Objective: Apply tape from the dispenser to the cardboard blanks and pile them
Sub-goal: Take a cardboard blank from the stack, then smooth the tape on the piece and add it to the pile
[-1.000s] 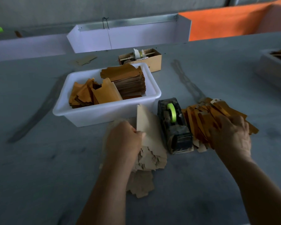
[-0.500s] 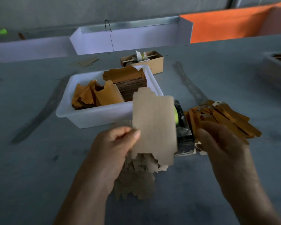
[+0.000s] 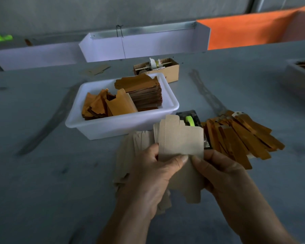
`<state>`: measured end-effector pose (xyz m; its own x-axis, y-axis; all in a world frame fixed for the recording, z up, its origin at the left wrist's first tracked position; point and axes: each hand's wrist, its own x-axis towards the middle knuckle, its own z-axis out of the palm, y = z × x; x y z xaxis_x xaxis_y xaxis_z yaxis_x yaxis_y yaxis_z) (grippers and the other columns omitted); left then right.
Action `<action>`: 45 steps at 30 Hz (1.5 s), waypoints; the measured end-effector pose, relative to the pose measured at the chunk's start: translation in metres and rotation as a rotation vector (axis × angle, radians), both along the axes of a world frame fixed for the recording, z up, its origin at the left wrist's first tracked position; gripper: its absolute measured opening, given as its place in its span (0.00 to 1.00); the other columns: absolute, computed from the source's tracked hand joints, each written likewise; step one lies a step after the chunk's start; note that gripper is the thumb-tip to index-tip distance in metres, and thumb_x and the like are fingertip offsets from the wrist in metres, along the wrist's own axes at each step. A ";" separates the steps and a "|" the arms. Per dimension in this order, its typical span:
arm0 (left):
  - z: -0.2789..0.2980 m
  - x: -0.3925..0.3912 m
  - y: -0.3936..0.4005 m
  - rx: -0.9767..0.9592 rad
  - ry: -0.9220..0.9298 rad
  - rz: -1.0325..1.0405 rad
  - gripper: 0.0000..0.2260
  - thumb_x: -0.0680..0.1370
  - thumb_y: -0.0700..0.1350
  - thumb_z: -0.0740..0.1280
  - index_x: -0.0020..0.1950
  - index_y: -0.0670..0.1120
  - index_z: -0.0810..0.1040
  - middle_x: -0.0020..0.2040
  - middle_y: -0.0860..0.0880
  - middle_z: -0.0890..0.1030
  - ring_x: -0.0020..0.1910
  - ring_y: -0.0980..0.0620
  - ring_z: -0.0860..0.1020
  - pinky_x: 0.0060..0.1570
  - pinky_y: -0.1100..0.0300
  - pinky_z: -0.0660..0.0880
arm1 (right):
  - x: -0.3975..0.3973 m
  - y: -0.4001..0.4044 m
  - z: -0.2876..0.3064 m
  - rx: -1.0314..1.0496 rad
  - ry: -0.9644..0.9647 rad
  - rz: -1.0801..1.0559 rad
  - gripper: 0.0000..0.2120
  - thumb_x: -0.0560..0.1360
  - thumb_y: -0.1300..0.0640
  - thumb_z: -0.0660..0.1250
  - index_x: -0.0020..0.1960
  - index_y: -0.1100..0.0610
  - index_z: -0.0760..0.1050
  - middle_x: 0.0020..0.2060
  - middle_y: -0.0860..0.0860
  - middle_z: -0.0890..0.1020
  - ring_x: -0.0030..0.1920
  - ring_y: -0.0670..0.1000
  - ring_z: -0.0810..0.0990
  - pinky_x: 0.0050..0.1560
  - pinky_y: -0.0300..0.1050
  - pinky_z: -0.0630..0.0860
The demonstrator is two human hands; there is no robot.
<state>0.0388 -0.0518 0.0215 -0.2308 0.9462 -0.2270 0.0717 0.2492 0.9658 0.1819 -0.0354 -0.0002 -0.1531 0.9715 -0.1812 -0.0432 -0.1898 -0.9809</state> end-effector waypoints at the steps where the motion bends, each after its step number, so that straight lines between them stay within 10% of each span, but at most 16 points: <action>1: -0.002 0.001 0.001 -0.007 -0.015 0.004 0.12 0.70 0.49 0.75 0.51 0.49 0.81 0.43 0.52 0.85 0.42 0.54 0.83 0.35 0.62 0.77 | 0.001 0.000 -0.001 0.001 -0.016 0.004 0.09 0.68 0.53 0.68 0.43 0.56 0.82 0.40 0.53 0.83 0.45 0.54 0.79 0.47 0.55 0.78; 9: -0.011 0.014 0.002 0.084 0.093 0.055 0.04 0.71 0.44 0.74 0.44 0.50 0.81 0.37 0.55 0.84 0.35 0.60 0.81 0.30 0.69 0.75 | 0.002 -0.008 0.001 0.333 -0.453 -0.131 0.06 0.69 0.49 0.70 0.44 0.46 0.74 0.31 0.42 0.79 0.33 0.37 0.78 0.28 0.28 0.71; 14: -0.015 0.015 0.001 0.081 0.069 0.004 0.01 0.73 0.45 0.72 0.43 0.50 0.81 0.36 0.49 0.83 0.33 0.50 0.82 0.32 0.54 0.81 | -0.011 -0.015 0.002 0.358 -0.284 -0.089 0.10 0.68 0.43 0.64 0.44 0.48 0.70 0.31 0.47 0.81 0.28 0.45 0.80 0.27 0.35 0.74; 21: -0.012 0.010 -0.003 0.055 0.008 -0.223 0.17 0.76 0.59 0.64 0.43 0.47 0.82 0.41 0.46 0.84 0.44 0.47 0.82 0.46 0.56 0.77 | -0.007 -0.012 0.000 0.337 -0.272 -0.044 0.08 0.71 0.47 0.62 0.47 0.50 0.73 0.33 0.45 0.83 0.32 0.45 0.82 0.32 0.37 0.78; 24: -0.010 0.009 -0.004 0.077 0.034 -0.189 0.09 0.78 0.51 0.65 0.45 0.49 0.82 0.42 0.47 0.84 0.42 0.52 0.82 0.40 0.64 0.78 | -0.005 -0.011 0.000 0.292 -0.286 -0.034 0.03 0.73 0.53 0.65 0.47 0.50 0.75 0.34 0.48 0.84 0.33 0.46 0.83 0.34 0.42 0.79; 29: -0.009 0.008 -0.005 -0.018 0.010 -0.250 0.09 0.78 0.52 0.65 0.48 0.50 0.83 0.45 0.45 0.84 0.47 0.43 0.82 0.52 0.43 0.78 | -0.001 -0.008 -0.001 0.188 -0.298 -0.200 0.22 0.60 0.39 0.67 0.50 0.46 0.74 0.41 0.48 0.82 0.44 0.46 0.81 0.46 0.46 0.79; 34: -0.009 0.012 -0.009 -0.009 0.058 -0.286 0.05 0.77 0.50 0.67 0.48 0.55 0.82 0.43 0.56 0.85 0.44 0.61 0.82 0.47 0.63 0.75 | 0.000 -0.008 0.002 -0.022 0.050 -0.066 0.13 0.64 0.51 0.68 0.45 0.57 0.81 0.40 0.60 0.82 0.43 0.58 0.81 0.54 0.59 0.78; 39: -0.014 0.016 -0.008 0.065 0.172 -0.070 0.03 0.74 0.49 0.71 0.44 0.53 0.79 0.32 0.59 0.80 0.31 0.66 0.78 0.28 0.74 0.70 | -0.001 -0.007 0.001 -0.027 0.043 -0.128 0.08 0.68 0.55 0.68 0.44 0.59 0.80 0.41 0.63 0.81 0.48 0.64 0.80 0.53 0.58 0.78; 45: -0.020 0.030 -0.011 0.332 0.757 0.056 0.05 0.72 0.45 0.73 0.47 0.51 0.83 0.40 0.53 0.80 0.41 0.53 0.80 0.37 0.60 0.78 | -0.007 -0.006 -0.003 -0.035 0.092 -0.171 0.05 0.72 0.60 0.67 0.47 0.54 0.80 0.39 0.52 0.85 0.41 0.49 0.84 0.35 0.36 0.78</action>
<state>0.0688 -0.0630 0.0019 -0.2577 0.9190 0.2984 0.7283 -0.0182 0.6850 0.1748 -0.0412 -0.0030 -0.0040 0.9780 -0.2085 -0.1666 -0.2063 -0.9642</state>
